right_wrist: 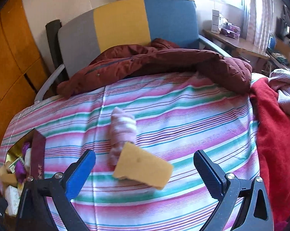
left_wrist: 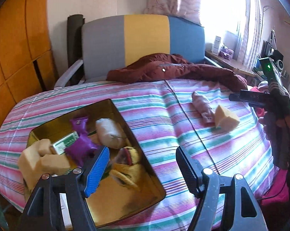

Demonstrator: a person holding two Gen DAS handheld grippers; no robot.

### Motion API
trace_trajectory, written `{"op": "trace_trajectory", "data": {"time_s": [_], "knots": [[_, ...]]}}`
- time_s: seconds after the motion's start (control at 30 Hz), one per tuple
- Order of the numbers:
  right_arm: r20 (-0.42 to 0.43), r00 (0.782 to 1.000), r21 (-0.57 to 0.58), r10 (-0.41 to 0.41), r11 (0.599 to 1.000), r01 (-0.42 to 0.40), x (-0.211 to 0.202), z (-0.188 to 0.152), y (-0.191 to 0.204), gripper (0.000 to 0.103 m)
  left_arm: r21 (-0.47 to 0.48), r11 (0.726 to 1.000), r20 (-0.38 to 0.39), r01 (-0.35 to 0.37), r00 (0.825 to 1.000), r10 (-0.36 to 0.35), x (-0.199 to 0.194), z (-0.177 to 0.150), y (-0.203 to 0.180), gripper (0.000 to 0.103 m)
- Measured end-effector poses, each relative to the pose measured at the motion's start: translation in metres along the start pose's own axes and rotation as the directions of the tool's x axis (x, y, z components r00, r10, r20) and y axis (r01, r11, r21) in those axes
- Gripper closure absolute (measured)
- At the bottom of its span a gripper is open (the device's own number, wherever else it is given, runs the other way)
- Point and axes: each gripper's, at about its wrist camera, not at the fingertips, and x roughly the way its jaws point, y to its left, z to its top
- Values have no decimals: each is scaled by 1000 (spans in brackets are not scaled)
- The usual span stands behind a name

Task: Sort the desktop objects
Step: 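Move both open tools back toward the lilac sock and last sponge, then grasp the last yellow sponge with the right tool while the left tool grasps the lilac sock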

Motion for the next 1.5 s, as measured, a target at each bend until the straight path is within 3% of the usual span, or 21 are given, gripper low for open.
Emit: {"op": "trace_trajectory", "data": {"time_s": [0.53,1.1,1.33,1.5], "knots": [[-41,999,93,35,995,-31,38,-1,-43,1,19,994,-102,111,989,-109,38,6,-37,31],[-121,989,20,81,997,-79,65,-11,-16,0,38,985,-172,168,972,-159,64,8,-60,31],[-102,988,24,113,993,-111,63,-12,-10,0,33,983,-186,180,968,-171,70,7,-63,31],[-141,987,25,81,997,-79,73,-17,-8,1,29,983,-198,181,965,-172,74,4,-63,31]]}}
